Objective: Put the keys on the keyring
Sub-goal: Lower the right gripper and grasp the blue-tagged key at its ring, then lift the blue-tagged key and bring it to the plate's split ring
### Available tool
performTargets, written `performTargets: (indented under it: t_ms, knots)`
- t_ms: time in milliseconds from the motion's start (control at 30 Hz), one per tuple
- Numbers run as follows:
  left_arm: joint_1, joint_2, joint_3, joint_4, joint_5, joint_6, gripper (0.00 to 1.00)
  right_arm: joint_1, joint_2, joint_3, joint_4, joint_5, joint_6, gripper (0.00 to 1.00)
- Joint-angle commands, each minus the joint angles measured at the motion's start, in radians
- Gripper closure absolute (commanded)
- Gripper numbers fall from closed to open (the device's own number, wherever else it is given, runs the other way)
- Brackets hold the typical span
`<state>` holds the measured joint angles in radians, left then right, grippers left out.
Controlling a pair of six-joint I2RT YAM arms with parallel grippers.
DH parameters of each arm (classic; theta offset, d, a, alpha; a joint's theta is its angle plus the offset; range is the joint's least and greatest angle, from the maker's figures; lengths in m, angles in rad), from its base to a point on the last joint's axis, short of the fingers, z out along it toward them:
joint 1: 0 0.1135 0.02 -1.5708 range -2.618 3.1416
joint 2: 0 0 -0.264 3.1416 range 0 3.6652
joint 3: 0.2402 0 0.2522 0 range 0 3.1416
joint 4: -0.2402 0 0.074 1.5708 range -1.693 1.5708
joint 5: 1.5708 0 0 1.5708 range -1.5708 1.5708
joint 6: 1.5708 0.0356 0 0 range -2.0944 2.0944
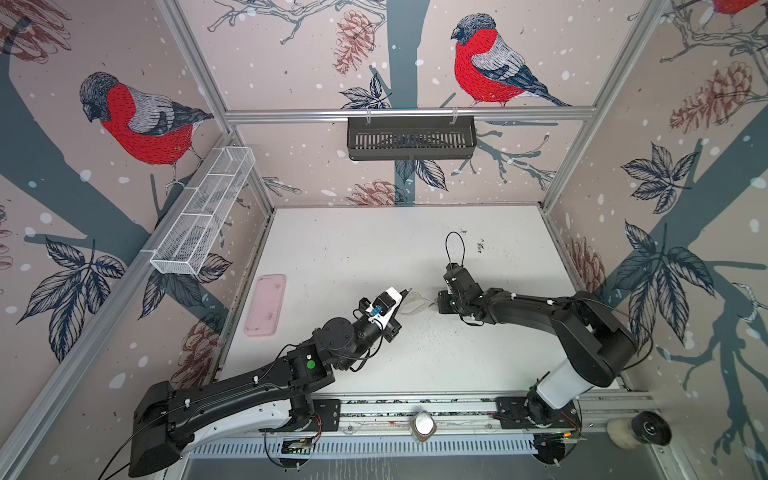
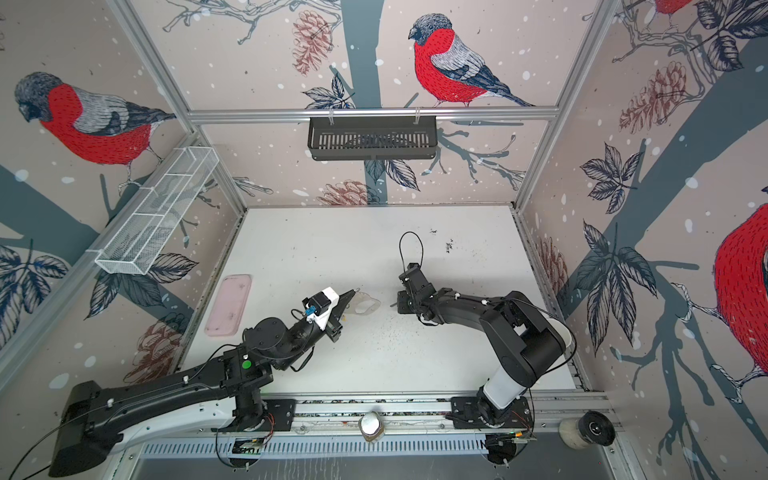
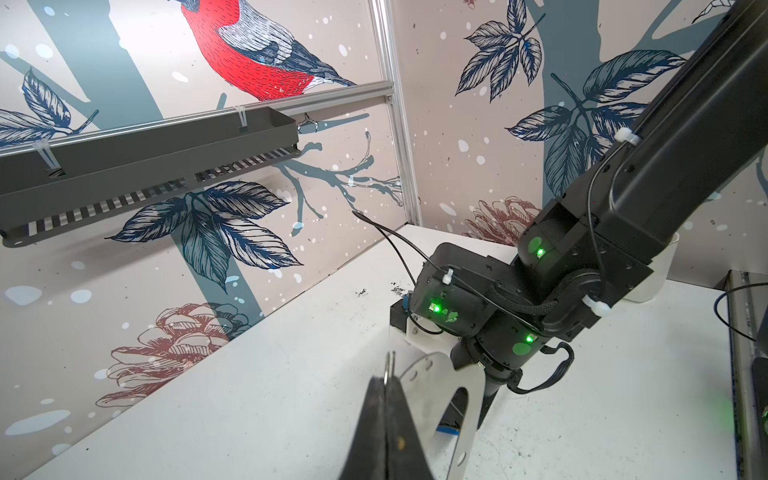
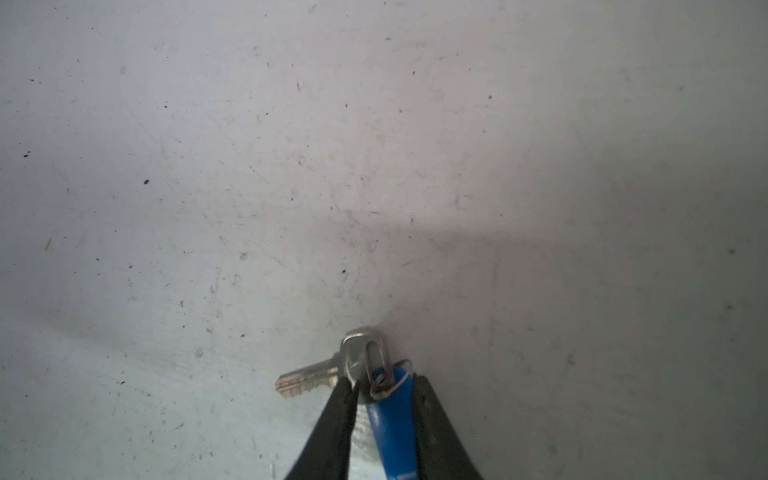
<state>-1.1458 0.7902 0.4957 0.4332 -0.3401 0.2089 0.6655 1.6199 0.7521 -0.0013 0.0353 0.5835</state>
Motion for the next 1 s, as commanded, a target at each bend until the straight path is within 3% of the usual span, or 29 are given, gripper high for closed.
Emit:
performTargets:
  t_ms: [0, 600, 700, 800, 967]
  knots:
    - [-0.002, -0.004, 0.001, 0.035, 0.007, -0.006, 1.0, 0.0, 0.007, 0.01, -0.003, 0.011, 0.006, 0.77]
    - [-0.002, -0.003, 0.002, 0.03, 0.009, -0.002, 1.0, 0.0, 0.036, 0.037, -0.011, 0.031, -0.01, 0.79]
    - [-0.002, -0.003, 0.003, 0.031, 0.009, 0.0, 1.0, 0.0, 0.039, 0.04, -0.012, 0.033, -0.013, 0.83]
    - [-0.002, -0.004, 0.001, 0.03, 0.007, 0.0, 1.0, 0.0, 0.039, 0.04, -0.011, 0.035, -0.016, 0.94]
    - [-0.002, -0.003, 0.003, 0.027, 0.007, 0.001, 1.0, 0.002, 0.031, 0.039, -0.015, 0.043, -0.022, 0.99]
